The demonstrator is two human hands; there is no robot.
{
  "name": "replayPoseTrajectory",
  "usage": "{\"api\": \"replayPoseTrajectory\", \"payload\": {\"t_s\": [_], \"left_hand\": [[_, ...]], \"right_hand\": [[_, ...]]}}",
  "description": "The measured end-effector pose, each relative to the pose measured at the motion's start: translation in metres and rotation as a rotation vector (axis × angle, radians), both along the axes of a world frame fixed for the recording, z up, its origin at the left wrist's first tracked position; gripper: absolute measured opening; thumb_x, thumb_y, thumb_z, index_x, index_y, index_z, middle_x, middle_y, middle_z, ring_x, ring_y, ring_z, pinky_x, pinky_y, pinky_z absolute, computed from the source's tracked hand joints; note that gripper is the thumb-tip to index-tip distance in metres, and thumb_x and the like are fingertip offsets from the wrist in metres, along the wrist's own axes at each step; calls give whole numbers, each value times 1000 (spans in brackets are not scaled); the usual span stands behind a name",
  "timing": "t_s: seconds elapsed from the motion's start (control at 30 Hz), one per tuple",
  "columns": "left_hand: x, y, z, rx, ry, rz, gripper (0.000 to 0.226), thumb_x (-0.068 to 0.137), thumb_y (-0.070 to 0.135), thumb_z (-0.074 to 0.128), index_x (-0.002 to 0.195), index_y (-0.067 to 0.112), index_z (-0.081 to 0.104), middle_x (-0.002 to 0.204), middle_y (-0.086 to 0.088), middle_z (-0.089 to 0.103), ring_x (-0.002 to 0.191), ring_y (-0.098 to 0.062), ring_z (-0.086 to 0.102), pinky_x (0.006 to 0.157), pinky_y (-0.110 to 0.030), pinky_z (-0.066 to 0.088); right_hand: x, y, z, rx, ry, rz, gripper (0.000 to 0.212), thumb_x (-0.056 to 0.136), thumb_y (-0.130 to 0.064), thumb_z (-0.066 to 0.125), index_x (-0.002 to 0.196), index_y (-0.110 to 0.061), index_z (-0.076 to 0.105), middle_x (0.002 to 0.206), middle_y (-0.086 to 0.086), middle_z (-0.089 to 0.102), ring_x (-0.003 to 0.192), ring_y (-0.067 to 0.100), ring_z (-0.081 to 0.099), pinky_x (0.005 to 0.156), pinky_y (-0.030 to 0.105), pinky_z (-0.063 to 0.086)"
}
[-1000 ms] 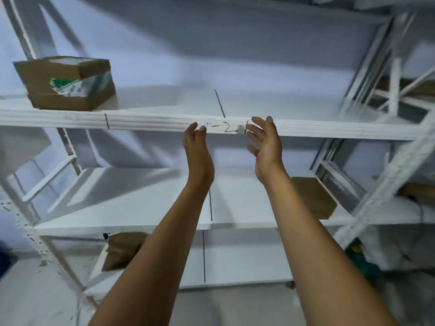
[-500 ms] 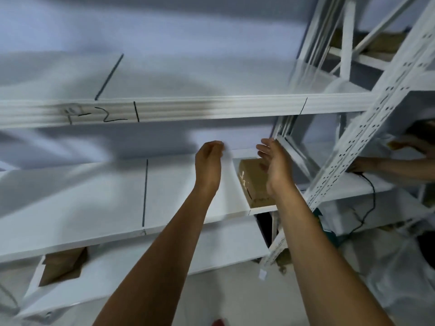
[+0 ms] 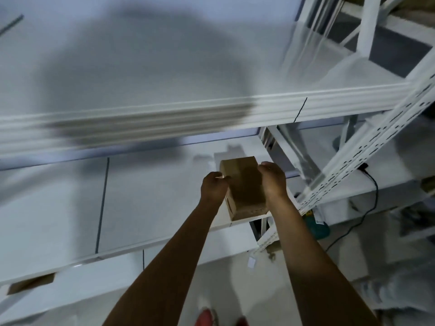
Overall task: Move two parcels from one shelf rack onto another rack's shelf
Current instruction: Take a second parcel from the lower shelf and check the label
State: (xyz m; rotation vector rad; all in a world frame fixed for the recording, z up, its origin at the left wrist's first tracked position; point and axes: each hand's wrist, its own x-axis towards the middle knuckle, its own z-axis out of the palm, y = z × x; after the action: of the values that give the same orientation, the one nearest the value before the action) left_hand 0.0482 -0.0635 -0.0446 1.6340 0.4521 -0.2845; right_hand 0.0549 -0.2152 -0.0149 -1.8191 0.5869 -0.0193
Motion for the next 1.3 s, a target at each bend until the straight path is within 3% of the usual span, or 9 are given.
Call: {"api": "replayPoseTrajectory", "payload": {"t_s": [0.17,0.33,0.47,0.63,0.83,0.97,1.1,1.2,1.3], "left_hand": [[-1,-24,-34,1,253,-64,73,104,34,64,163,4,32,157,-19,50,141,-38,54,106,-39,48],[-16,-41,-45,-88,365,-84,66,102,42,64,154,6,45,129,-12,57,112,-28,54,88,-39,43],[-12,-50,-39,-111,311,24,61,101,40,65,152,11,47,138,-15,61,106,-26,55,69,-33,44],[-4,-46,-14,-132,155,159,59,102,45,61,153,20,44,143,-17,58,114,-30,55,89,-42,45],[-6,-35,16,-120,-5,250,58,96,36,73,144,16,49,135,-22,64,99,-26,63,68,-32,48],[-11,-35,30,-97,-97,340,64,79,39,84,130,20,51,131,-20,66,112,-36,71,90,-47,60],[-20,-37,45,-34,-192,332,76,79,36,86,143,14,50,128,-12,63,112,-34,69,94,-42,60],[-21,-39,42,63,-271,294,92,62,54,85,143,20,55,130,-11,65,114,-34,69,98,-49,63],[-23,-39,31,113,-339,263,86,69,63,82,144,28,59,137,-11,63,120,-32,69,99,-52,63]], "right_hand": [[6,-19,-39,-248,299,119,64,94,-39,60,152,-20,41,142,18,56,133,42,51,108,51,44],[0,-28,-56,-144,304,231,66,92,-32,64,151,-19,36,137,13,62,114,35,61,91,39,49],[4,-33,-50,-105,239,234,63,92,-31,64,149,-21,39,133,7,63,119,35,62,98,44,51],[14,-31,-29,-10,128,231,59,91,-27,65,145,-22,42,128,6,62,106,28,59,97,47,53],[16,-22,-6,58,56,247,57,92,-24,66,144,-22,43,133,10,62,105,28,59,90,41,53],[6,-16,1,77,33,232,72,90,-28,67,154,-23,34,147,16,51,125,40,58,96,46,55],[-2,-12,7,-12,-40,253,64,91,-31,65,150,-23,44,144,17,53,130,39,56,109,54,48],[-8,-7,11,56,-53,287,74,79,-54,67,147,-29,49,146,11,54,132,34,55,109,53,49],[-17,-7,12,183,-44,305,90,71,-74,64,148,-31,47,148,4,55,133,31,55,111,50,47]]}}
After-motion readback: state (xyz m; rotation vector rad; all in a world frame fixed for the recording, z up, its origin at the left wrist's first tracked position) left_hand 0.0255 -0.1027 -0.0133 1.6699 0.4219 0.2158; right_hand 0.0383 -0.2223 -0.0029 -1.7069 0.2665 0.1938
